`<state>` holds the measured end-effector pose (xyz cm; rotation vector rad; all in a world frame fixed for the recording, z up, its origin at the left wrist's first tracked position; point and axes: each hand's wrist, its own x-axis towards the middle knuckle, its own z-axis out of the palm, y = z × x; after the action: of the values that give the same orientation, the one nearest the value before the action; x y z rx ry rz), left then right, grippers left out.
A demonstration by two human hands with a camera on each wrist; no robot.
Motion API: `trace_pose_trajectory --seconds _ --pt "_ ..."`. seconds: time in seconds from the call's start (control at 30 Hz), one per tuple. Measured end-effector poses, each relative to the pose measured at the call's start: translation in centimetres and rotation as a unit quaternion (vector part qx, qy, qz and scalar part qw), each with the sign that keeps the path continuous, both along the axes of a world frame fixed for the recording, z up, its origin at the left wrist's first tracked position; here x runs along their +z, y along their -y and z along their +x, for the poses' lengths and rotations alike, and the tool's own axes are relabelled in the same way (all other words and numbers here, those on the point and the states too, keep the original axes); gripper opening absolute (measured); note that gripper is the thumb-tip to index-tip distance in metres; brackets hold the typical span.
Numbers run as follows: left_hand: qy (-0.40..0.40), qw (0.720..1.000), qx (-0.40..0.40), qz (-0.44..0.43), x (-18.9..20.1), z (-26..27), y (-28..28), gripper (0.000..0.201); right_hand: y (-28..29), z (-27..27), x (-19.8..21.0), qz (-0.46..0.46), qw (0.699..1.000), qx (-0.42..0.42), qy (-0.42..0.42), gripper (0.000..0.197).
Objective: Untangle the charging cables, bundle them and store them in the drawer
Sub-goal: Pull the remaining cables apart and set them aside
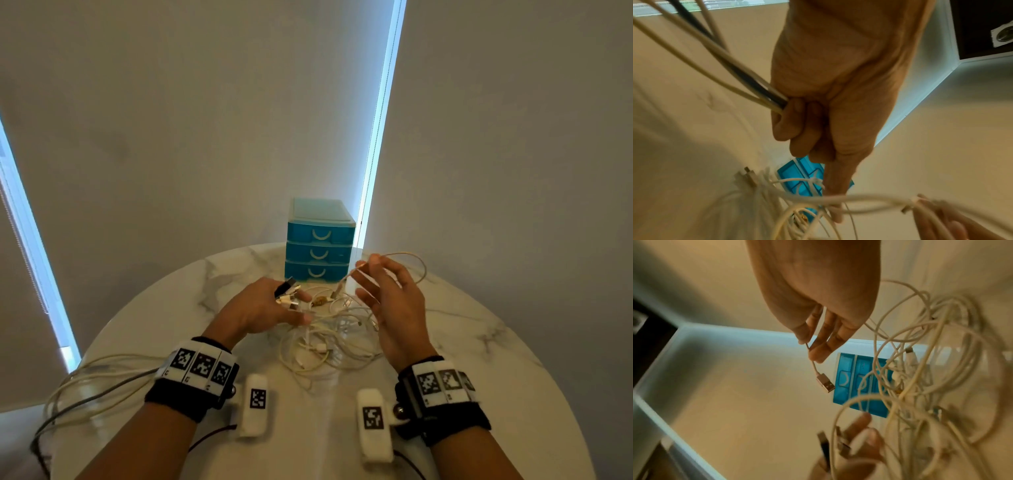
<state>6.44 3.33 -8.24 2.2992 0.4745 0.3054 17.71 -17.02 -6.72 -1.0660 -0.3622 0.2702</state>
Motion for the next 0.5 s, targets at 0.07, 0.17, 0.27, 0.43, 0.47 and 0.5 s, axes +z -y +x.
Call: trace_pose_trajectory --seconds 0.07,0.17,0.27,0.43,0.47,0.5 --pt "0.004 0.999 0.031 0.010 -0.2 0.0 -0.5 0.040 0.6 0.5 0.4 0.045 0.998 0.025 -0.042 0.033" --pt "0.105 0.993 0.057 -0.023 -0.2 0.1 -0.7 0.027 0.7 0.6 0.2 0.058 0.996 0.048 -0.054 0.036" --pt "0.204 0.974 0.057 -0.081 0.8 -0.3 0.0 0.017 0.1 0.3 0.0 0.082 0.992 0.074 -0.062 0.033" --pt "0.232 0.947 0.045 -0.218 2.1 -0.5 1.6 0.035 -1.3 -1.6 0.2 0.129 0.975 0.151 -0.103 0.033" --pt "0.230 0.933 0.033 -0.275 2.1 -0.4 1.8 0.042 -1.6 -2.1 0.2 0.137 0.971 0.161 -0.113 0.033" --pt "0.232 0.915 0.017 -0.330 2.1 -0.3 1.9 0.047 -1.8 -2.6 0.3 0.146 0.967 0.167 -0.121 0.031"
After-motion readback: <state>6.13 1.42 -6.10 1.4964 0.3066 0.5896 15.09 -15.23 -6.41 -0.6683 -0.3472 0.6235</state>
